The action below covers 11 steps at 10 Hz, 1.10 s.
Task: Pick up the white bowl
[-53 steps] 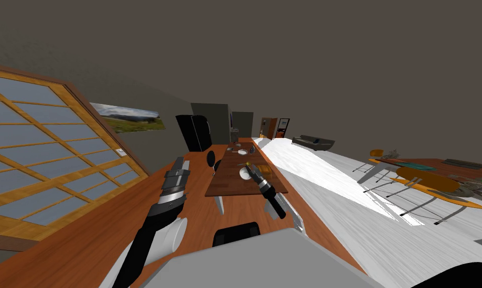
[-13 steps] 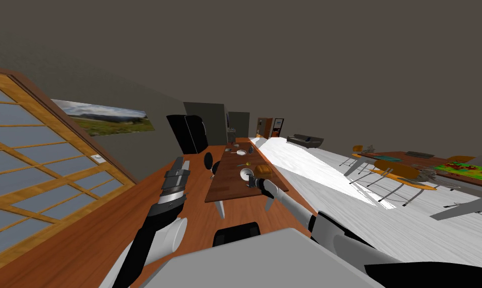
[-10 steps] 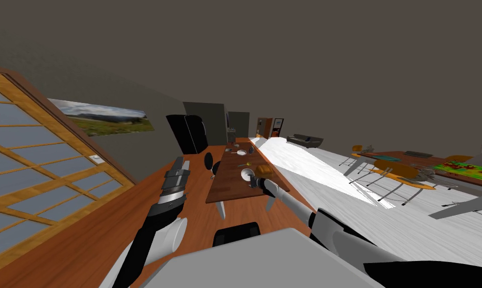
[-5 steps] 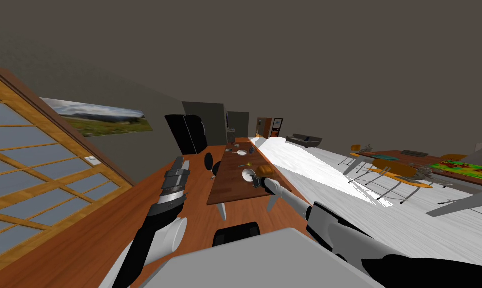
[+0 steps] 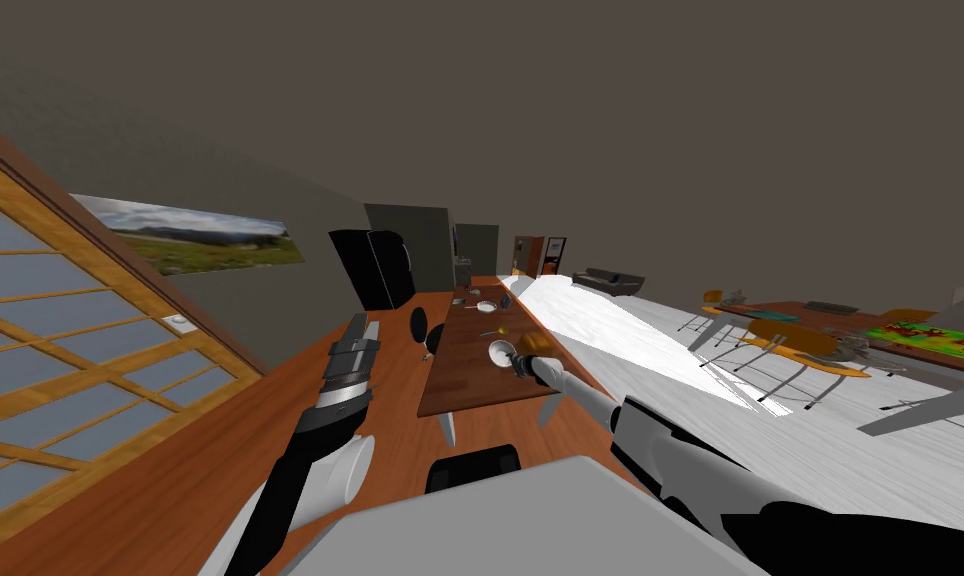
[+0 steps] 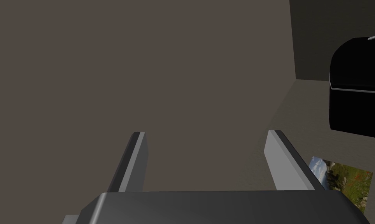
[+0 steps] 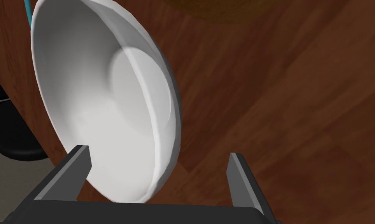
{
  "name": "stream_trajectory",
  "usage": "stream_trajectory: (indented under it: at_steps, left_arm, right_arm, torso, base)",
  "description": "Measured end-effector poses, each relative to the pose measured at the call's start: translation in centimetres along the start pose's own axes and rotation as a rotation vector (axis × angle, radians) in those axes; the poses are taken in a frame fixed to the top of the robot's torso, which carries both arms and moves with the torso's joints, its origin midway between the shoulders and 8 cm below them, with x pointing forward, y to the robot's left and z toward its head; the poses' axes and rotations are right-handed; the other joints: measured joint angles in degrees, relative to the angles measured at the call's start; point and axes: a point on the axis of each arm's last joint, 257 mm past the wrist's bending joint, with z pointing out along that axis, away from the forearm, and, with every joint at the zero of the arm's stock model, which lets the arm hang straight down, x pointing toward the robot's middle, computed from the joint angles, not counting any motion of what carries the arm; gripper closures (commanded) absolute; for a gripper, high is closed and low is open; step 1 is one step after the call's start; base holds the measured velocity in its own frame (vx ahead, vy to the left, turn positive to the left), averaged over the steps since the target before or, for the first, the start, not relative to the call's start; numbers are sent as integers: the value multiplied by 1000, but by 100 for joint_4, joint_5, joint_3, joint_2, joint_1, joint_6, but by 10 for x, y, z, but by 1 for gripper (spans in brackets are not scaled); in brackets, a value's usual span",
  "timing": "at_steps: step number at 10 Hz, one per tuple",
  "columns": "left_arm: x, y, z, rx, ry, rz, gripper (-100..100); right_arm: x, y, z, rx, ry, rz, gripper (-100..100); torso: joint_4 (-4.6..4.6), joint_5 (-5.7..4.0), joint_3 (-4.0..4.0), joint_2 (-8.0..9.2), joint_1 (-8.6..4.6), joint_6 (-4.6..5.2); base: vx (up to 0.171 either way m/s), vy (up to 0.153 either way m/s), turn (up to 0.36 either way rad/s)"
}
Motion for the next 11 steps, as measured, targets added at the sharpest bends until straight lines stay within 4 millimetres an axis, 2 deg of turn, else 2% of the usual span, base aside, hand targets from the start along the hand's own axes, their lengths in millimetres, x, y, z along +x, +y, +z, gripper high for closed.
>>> stream_trajectory:
  at_steps: [1,2,3,6,7,8,10,11]
  left_arm:
    - [0,0,0,0,0,0,0]
    - [0,0,0,0,0,0,0]
    - [0,0,0,0,0,0,0]
    - [0,0,0,0,0,0,0]
    - [0,0,0,0,0,0,0]
    - [0,0,0,0,0,0,0]
    - [0,0,0,0,0,0,0]
    - [0,0,0,0,0,0,0]
  right_arm:
    - [0,1,0,-3,1,-1,0]
    - [0,1,0,-2,1,-1,-100]
    - [14,5,-2,-11,26,-4,-100]
    - [16,13,-1,-20,42,16,-100]
    - [15,13,-1,-20,43,37,-100]
    - [26,18,-1,-28,67,37,-100]
    - [31,25,-3,-33,83,54,-100]
    - [31,26,-3,-33,84,79,-100]
  torso:
    - [2,-2,5,10,-8,0]
    - [4,-3,10,18,-13,0]
    - [7,-5,19,33,-26,-5]
    - [7,-5,19,32,-20,3]
    - [6,-4,16,27,-15,1]
    - [8,-5,21,37,-25,-7]
    - [9,-6,22,38,-26,3]
    - [7,-5,17,29,-19,3]
  base:
    - [5,3,0]
    - [-42,-37,309]
    - [-56,-54,307]
    - [-14,-9,-9]
    - [-48,-35,381]
    - [-62,-50,241]
    - [-16,-9,-11]
    - [-48,-21,326]
